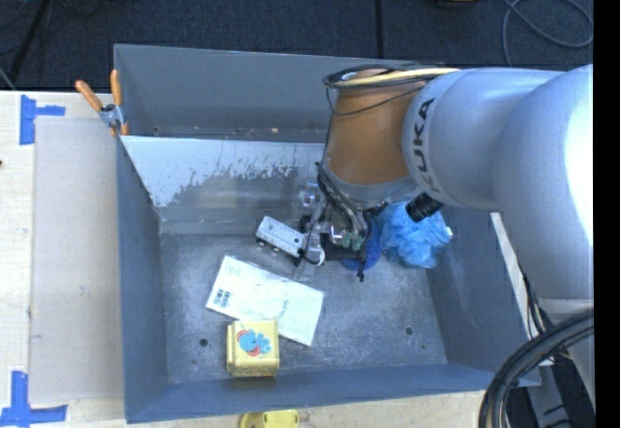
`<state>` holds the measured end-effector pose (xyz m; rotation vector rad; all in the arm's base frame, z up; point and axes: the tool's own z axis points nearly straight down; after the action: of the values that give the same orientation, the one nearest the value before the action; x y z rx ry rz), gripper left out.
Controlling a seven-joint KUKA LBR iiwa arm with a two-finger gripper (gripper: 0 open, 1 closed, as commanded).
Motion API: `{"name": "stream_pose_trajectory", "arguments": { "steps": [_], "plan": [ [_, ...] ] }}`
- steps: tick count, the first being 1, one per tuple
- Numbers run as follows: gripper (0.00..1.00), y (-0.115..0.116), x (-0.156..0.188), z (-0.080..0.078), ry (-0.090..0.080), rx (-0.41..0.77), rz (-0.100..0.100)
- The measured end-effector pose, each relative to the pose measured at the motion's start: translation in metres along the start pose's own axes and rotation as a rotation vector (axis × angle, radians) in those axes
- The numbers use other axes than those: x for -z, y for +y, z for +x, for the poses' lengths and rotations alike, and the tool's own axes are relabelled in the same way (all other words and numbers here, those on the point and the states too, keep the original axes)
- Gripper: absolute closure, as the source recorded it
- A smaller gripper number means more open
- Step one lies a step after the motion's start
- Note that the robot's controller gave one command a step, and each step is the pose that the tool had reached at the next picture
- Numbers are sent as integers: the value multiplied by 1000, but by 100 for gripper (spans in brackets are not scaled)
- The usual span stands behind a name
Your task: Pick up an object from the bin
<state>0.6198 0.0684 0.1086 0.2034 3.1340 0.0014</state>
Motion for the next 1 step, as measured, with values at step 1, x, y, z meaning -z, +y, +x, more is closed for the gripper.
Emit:
{"name": "stream_pose_trajectory", "arguments": {
  "steps": [1],
  "plan": [
    [0, 16, -41, 5, 6, 65, 2]
  ]
}}
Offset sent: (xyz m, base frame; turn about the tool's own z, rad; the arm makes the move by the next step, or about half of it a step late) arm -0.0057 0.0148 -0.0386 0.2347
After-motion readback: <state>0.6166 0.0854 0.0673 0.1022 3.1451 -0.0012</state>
